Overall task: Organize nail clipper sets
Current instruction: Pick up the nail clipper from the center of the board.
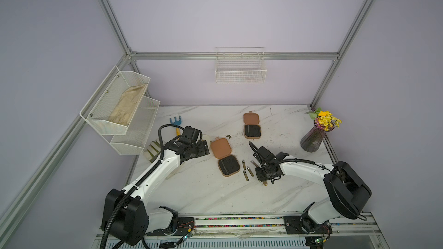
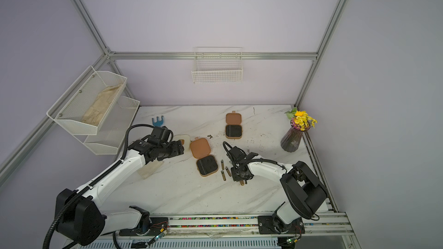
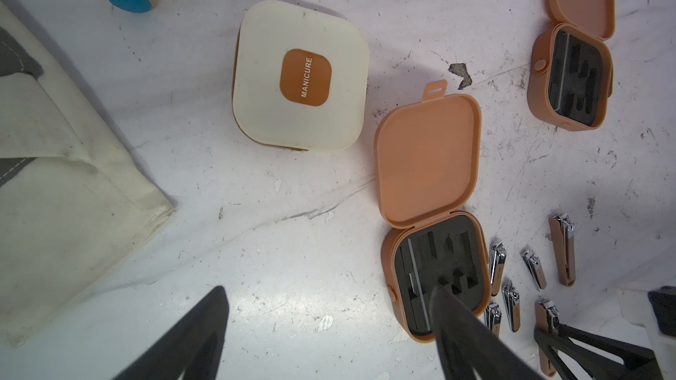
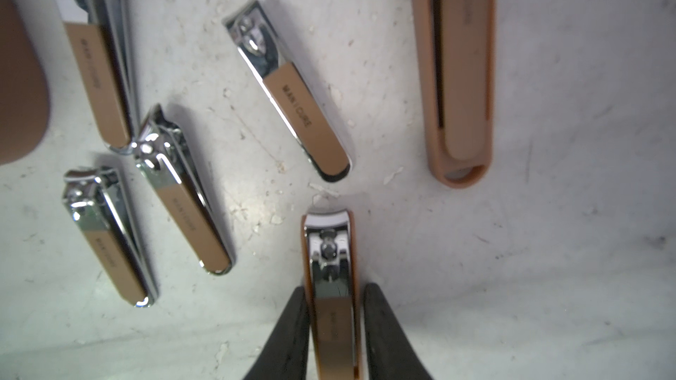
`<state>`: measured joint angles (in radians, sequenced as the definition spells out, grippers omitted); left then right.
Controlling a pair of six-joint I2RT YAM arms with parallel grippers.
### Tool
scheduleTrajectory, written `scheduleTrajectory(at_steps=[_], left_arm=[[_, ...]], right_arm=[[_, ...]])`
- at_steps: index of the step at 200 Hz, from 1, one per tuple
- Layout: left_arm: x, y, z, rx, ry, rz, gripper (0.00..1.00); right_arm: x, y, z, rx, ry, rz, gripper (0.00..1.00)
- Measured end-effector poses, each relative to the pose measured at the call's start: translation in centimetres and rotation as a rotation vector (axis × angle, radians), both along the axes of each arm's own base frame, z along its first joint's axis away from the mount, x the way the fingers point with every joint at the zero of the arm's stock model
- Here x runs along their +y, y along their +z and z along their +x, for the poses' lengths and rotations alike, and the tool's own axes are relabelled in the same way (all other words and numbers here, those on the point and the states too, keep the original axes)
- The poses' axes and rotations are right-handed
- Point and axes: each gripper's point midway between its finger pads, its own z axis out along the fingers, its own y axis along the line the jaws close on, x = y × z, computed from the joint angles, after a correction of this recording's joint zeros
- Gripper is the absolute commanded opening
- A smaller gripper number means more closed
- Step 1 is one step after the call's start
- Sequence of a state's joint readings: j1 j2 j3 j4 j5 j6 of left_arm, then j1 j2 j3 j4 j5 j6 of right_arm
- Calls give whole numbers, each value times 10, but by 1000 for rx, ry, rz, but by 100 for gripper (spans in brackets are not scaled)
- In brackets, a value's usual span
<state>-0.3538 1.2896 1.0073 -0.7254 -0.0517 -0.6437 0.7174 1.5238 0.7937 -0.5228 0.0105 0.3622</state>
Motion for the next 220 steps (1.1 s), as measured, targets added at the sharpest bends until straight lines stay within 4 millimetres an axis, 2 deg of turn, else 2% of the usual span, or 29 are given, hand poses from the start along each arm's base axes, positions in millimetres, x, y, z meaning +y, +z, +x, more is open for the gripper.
scheduleTrajectory(at_steps=[72,180,220], left_arm=[[-1,0,0,-1,-2,-4,85],[-1,0,0,-1,-2,-4,85],[0,-3,-1,6,-2,-1,85]], right_arm=[[-7,0,-10,36,-5,-17,28],[-3,-1,-7,41,-9,-17,26],[-2,-1,-7,43,-10,-9,31]])
